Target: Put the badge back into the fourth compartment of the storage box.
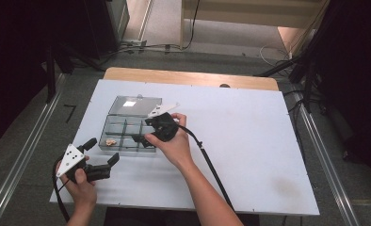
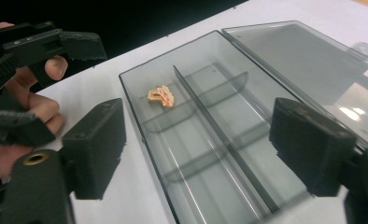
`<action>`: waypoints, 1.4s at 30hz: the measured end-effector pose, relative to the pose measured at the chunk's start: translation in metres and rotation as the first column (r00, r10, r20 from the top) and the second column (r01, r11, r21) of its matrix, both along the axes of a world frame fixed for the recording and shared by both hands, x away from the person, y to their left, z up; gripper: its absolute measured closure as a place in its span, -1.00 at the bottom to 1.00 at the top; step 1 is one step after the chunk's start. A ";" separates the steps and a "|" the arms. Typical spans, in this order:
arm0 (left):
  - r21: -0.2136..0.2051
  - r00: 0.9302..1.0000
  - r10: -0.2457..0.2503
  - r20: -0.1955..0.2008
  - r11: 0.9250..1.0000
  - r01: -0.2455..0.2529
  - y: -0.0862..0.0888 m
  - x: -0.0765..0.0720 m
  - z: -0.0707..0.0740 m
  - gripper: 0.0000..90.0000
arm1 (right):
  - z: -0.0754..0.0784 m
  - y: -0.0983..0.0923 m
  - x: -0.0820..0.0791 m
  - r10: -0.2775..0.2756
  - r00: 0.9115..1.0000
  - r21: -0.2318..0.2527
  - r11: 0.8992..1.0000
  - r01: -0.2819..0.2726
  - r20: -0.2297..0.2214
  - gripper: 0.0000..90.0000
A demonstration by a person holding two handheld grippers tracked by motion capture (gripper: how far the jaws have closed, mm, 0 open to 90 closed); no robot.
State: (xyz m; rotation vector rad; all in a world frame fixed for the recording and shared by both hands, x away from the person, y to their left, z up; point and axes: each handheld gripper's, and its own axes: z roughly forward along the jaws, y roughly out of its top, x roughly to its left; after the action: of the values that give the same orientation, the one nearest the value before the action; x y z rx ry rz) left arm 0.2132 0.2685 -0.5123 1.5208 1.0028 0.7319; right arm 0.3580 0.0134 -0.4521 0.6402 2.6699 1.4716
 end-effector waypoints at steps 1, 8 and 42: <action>0.000 1.000 0.001 0.000 1.000 -0.001 0.000 0.000 0.000 -1.00 | 0.000 -0.005 0.000 -0.006 1.000 0.003 1.000 0.006 0.001 -0.67; 0.001 1.000 0.000 -0.001 1.000 0.000 -0.001 0.000 0.000 -1.00 | 0.000 -0.046 -0.005 -0.046 0.999 0.028 0.999 0.046 0.000 -0.96; 0.049 1.000 0.004 -0.015 0.999 -0.003 -0.006 0.001 0.000 -1.00 | -0.034 -0.270 -0.065 -0.349 0.937 0.128 0.931 0.342 0.032 -1.00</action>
State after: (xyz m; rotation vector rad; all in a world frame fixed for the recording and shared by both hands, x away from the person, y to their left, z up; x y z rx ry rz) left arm 0.2138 0.2627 -0.5126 1.5694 1.0056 0.7538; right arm 0.2925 -0.2562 -0.4861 1.0023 2.2865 1.5280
